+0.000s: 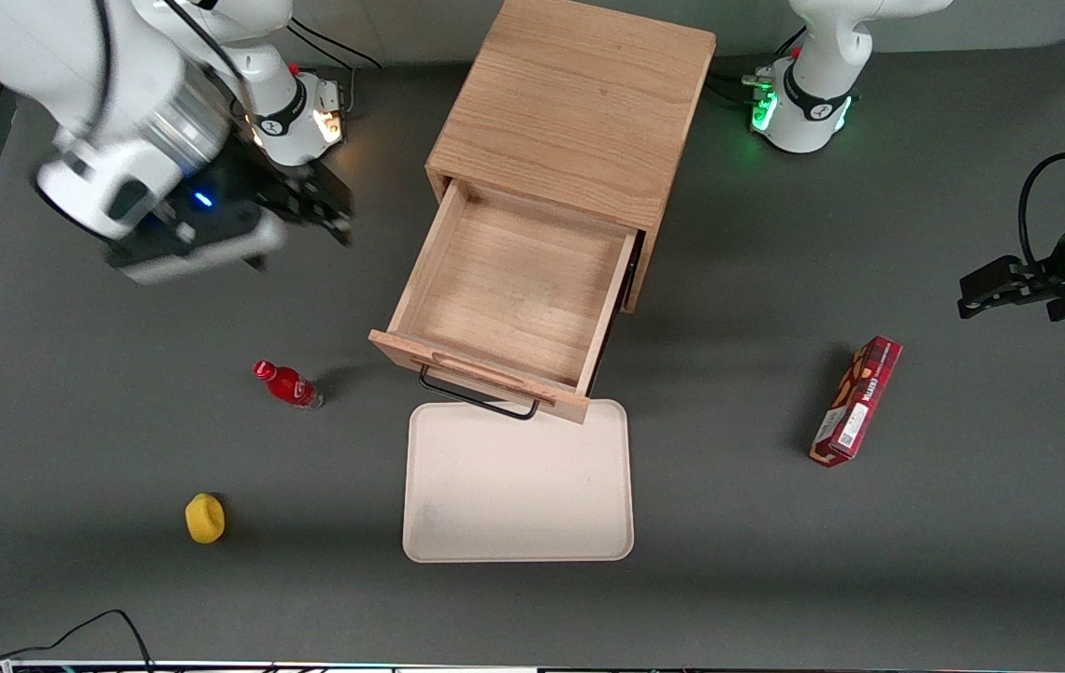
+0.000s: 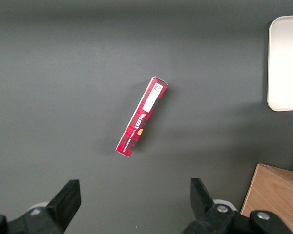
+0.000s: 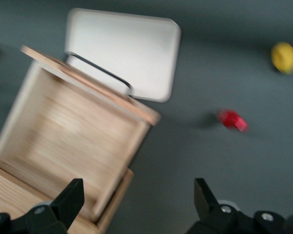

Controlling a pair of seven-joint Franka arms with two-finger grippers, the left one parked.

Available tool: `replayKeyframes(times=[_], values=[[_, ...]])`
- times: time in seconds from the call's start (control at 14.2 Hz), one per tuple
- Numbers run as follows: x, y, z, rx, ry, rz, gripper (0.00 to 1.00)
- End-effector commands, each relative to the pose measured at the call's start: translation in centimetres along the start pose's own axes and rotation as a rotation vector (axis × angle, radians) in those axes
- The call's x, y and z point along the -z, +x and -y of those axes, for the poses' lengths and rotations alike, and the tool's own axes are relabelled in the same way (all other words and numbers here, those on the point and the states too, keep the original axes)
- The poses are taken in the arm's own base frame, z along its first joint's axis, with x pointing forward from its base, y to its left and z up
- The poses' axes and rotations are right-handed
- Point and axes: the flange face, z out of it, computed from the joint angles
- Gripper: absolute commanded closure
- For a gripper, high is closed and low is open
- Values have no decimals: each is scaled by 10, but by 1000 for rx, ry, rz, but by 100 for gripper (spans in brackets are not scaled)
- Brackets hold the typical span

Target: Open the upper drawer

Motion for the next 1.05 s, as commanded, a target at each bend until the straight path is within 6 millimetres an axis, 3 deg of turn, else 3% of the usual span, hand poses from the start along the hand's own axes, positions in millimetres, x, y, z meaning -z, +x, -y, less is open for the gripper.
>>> replayKeyframes(times=[0.0,0.14,0.28,0.49,0.63,0.77,0.98], values=[[11,-46,-56,-153,-141,130,0],[8,-57,-92,-285,-146,130,0],[-11,-74,-135,-366,-118,81,0],[-47,-110,-168,-408,-58,-23,0],[-45,-110,-198,-386,-21,-27,0],[-42,-110,-212,-390,-13,-29,0],[-34,-108,-217,-384,-12,-40,0]])
